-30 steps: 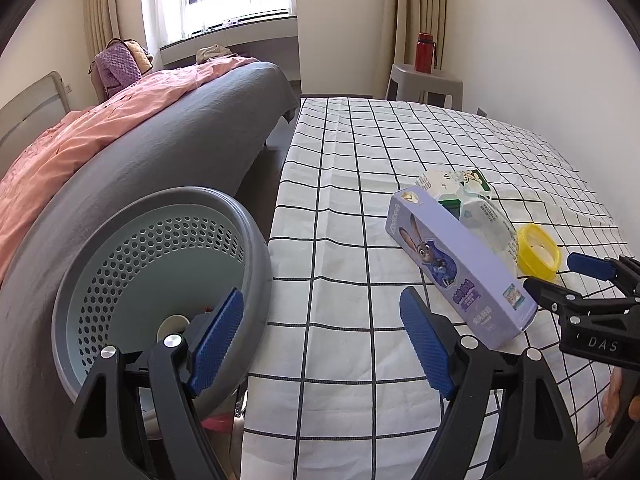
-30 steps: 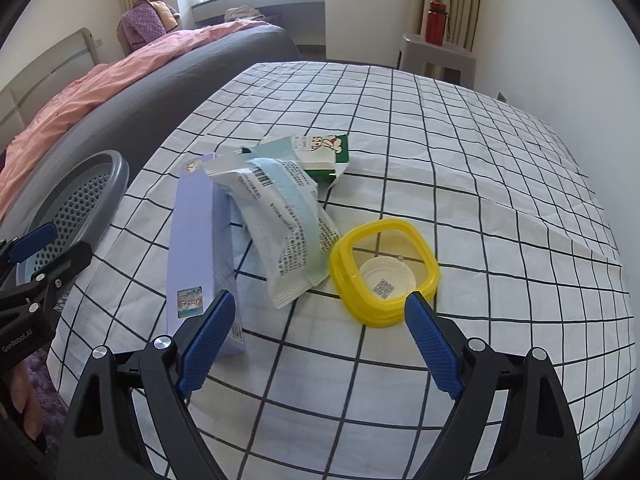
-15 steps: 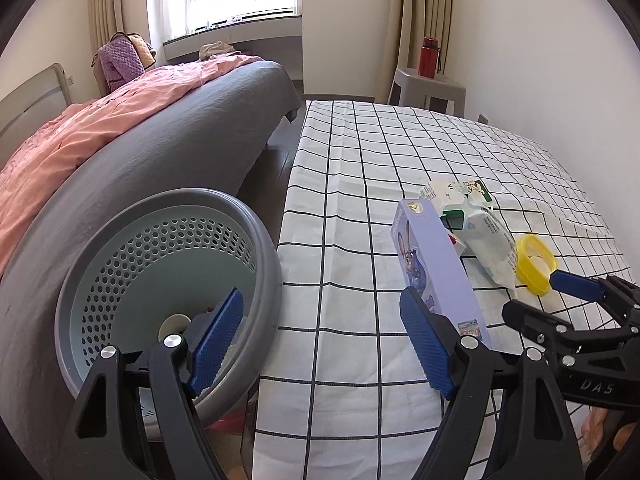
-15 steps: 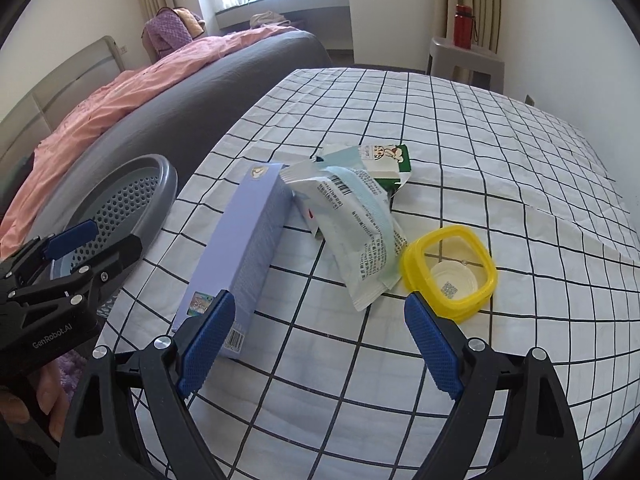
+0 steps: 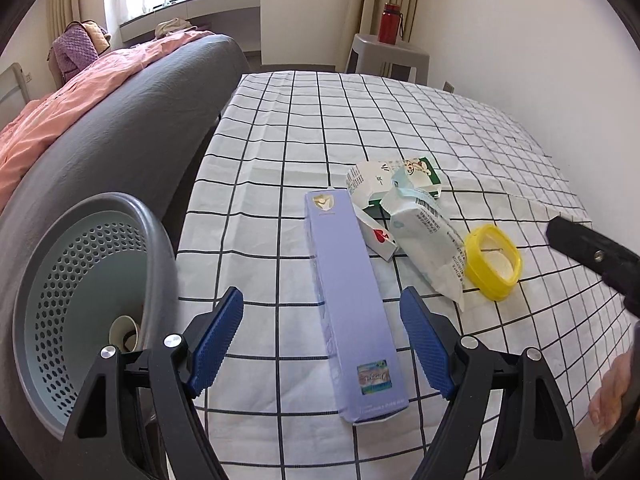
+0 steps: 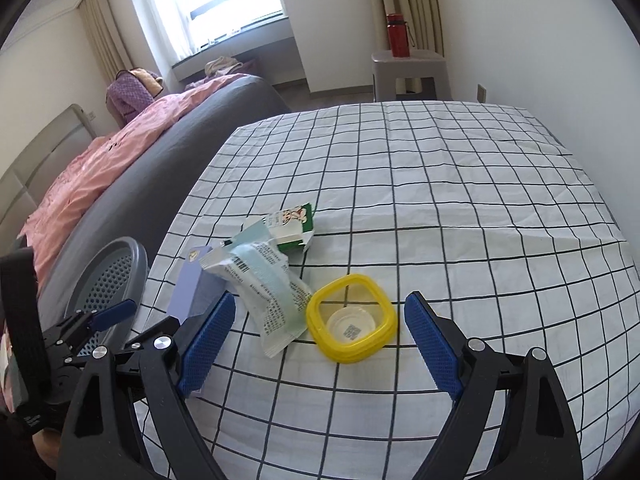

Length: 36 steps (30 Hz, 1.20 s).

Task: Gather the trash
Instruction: 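Reach the left gripper to the purple box and close on it, then grasp the yellow square container with the right gripper while the left holds the box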

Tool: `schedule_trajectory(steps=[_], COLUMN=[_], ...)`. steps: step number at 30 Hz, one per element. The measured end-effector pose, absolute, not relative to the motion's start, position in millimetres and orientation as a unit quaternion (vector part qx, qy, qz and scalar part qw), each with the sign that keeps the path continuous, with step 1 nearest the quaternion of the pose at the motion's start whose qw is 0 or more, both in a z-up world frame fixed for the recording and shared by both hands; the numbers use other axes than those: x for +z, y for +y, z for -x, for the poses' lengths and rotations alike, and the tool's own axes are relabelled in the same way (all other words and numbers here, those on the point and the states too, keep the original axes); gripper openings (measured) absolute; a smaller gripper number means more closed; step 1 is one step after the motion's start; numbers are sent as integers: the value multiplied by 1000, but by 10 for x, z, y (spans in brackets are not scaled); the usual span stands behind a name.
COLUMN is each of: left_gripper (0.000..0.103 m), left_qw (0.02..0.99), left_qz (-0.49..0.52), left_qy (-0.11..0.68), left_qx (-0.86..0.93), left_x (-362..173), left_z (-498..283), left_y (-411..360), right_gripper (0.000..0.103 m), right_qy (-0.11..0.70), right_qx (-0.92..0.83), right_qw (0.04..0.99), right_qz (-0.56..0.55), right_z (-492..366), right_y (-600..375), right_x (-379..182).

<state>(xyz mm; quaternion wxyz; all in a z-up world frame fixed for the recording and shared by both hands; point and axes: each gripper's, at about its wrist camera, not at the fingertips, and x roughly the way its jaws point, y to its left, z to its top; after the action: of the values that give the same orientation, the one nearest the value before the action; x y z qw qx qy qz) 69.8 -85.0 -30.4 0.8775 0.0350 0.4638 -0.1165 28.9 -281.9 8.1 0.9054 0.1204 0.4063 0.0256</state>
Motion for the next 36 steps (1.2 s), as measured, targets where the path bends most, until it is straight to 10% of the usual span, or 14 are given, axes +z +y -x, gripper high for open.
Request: schedule_trajectory(steps=[11,18,36], left_gripper=[77,31,31], left_qw=[863,853,897], left_qz=[-47,-34,-21], left_qy=[491,508,429], left_qx=[-108,-114,-103], left_x=[-588,-666,-165], left_z=[-916,-991,-749], left_y=[-985,-958,-570], right_gripper=[85,85,90], right_qy=[409,416,470], right_qx=[9,12,30], right_qw=[901,899,879], right_qz=[-147,-138,-76], right_z=[-276,-302,-356], right_y=[-3123,-3074,-2857], right_x=[44,-1,-467])
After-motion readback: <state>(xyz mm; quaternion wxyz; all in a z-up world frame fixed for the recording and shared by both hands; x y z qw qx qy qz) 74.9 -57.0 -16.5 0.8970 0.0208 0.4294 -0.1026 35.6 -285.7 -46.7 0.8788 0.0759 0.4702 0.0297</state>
